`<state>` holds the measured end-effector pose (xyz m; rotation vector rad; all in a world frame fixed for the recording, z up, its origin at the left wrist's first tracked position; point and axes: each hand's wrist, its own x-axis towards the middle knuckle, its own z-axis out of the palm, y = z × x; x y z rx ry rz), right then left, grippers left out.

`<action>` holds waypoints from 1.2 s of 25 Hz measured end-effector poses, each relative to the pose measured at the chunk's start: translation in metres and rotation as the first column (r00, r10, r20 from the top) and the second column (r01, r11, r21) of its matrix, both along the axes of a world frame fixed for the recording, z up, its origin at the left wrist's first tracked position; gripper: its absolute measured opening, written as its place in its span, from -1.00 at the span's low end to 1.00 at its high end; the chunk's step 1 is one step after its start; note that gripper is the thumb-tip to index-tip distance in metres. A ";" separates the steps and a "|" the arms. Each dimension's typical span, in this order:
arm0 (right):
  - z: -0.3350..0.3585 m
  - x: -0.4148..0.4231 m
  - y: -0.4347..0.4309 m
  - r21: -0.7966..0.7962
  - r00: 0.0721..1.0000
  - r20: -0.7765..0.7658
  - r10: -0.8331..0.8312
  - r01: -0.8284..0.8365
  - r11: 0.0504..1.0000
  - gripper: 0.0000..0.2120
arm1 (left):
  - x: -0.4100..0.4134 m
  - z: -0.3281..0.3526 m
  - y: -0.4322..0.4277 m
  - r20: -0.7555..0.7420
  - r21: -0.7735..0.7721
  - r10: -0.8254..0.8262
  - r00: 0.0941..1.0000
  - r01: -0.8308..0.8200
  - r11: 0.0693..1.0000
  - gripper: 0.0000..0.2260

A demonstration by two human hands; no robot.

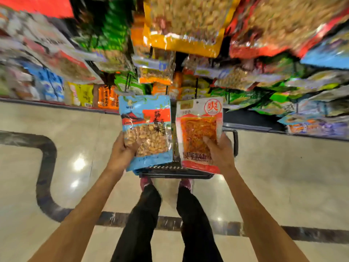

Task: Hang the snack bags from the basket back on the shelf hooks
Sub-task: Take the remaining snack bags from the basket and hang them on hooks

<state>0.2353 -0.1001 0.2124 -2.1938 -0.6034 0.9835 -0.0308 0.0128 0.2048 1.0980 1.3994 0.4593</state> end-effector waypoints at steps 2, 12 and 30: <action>0.069 0.010 0.004 0.073 0.997 0.048 0.063 -0.066 0.995 -0.66 | 0.009 0.064 0.002 0.088 0.051 0.041 0.995 -0.045 0.998 -0.70; 0.295 0.016 0.017 0.505 0.987 0.130 0.097 -0.150 0.850 -0.61 | -0.005 0.276 0.000 0.373 0.330 0.163 0.913 -0.295 0.897 -0.75; 0.429 0.025 0.004 0.791 0.957 0.173 -0.232 0.005 0.611 -0.69 | 0.050 0.432 0.089 0.434 0.612 -0.319 0.842 -0.016 0.791 -0.78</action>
